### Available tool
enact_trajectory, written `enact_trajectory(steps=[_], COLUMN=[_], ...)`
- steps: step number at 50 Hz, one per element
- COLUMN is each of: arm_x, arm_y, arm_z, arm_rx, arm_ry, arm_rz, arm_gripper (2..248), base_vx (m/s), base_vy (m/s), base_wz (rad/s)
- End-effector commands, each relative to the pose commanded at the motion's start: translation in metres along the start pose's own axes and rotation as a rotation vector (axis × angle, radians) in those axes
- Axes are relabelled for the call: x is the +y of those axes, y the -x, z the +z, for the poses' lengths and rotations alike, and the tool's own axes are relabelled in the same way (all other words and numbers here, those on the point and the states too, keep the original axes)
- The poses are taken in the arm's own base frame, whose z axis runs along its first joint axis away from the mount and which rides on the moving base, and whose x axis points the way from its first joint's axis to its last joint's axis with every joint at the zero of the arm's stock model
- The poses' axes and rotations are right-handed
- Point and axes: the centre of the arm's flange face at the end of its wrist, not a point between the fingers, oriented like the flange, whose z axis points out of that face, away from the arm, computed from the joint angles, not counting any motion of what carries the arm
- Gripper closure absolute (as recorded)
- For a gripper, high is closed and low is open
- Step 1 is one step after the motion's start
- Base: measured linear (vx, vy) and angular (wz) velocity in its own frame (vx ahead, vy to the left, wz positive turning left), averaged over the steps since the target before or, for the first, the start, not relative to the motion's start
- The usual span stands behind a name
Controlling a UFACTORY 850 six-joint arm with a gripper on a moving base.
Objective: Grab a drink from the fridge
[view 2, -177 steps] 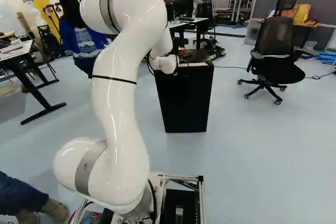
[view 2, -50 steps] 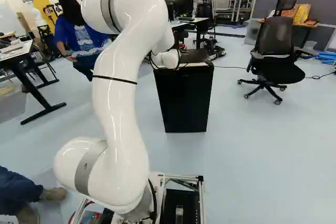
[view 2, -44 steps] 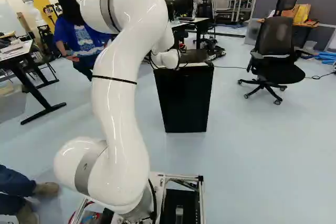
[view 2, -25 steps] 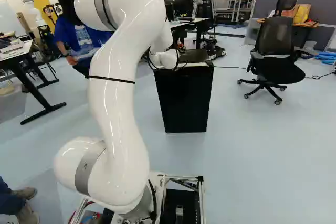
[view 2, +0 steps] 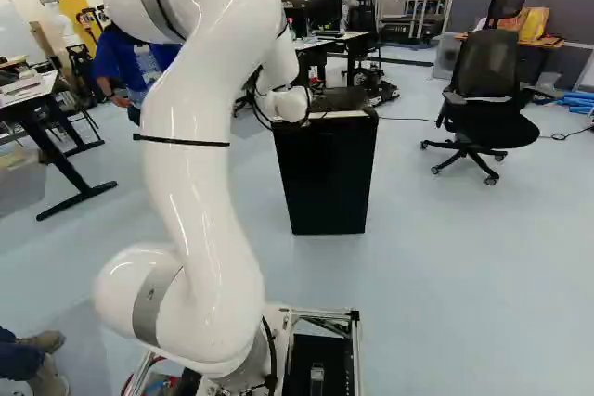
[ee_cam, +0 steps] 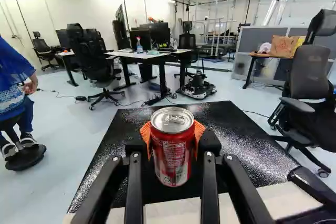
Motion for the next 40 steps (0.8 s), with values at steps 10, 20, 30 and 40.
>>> enact_trajectory(steps=[10,20,30,40], arm_x=[-0.008,-0.016,-0.025,-0.033], arm_y=[-0.002,-0.003,-0.002,0.001], arm_z=[-0.025,-0.053,-0.087,-0.125], arm_rx=[-0.016,-0.033,-0.053,-0.076], arm_ry=[-0.004,-0.008,-0.013,-0.018], arm_rz=[0.000,-0.001,-0.001,-0.003], arm_gripper=[151,151,151,151], base_vx=[0.000,0.000,0.000,0.000], base_vy=[0.000,0.000,0.000,0.000], base_wz=[0.000,0.000,0.000,0.000])
